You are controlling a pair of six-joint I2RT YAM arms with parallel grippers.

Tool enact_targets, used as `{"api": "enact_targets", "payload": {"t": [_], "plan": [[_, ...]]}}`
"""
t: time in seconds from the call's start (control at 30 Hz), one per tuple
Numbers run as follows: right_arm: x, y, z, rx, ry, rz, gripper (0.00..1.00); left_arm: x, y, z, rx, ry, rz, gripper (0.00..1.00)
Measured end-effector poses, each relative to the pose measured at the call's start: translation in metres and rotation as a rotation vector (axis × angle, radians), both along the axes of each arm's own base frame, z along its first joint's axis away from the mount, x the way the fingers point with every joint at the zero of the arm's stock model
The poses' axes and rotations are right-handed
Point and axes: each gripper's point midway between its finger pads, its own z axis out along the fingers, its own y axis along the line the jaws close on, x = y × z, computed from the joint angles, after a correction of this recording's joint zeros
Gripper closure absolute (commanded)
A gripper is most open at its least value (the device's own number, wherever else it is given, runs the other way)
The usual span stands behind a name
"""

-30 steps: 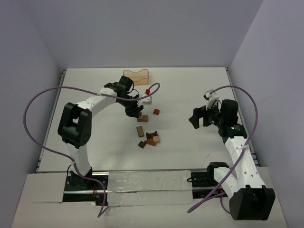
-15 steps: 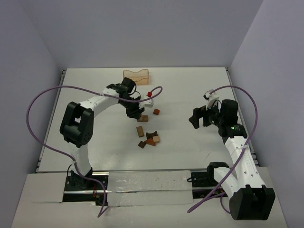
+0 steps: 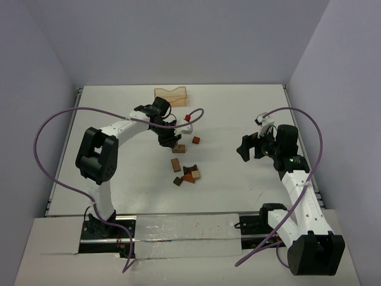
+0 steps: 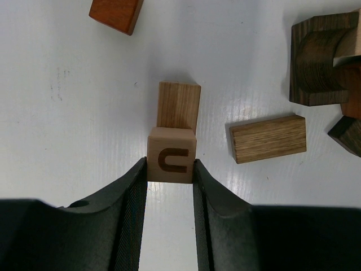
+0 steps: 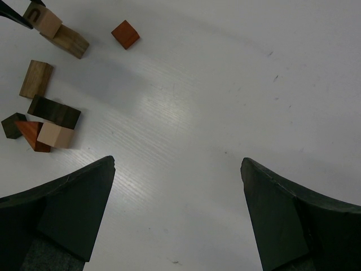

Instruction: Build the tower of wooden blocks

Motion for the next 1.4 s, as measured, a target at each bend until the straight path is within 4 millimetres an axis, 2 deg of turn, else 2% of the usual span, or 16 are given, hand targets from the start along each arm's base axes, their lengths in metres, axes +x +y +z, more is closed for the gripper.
{"api": "enact_targets", "payload": {"t": [0.33,1.4], "plan": [[0.0,0.0,-0.0001,0.0,0.0,0.0,0.0,0.0045,-0.0007,-0.0011,0.001,-0.016,0.005,0.69],[0.0004,-0.0002,-0.0012,-0.002,0.004,0.001,0.0,0.0021,-0.004,-0.0025,-0.003,-0.016,-0.004,0.69]]}}
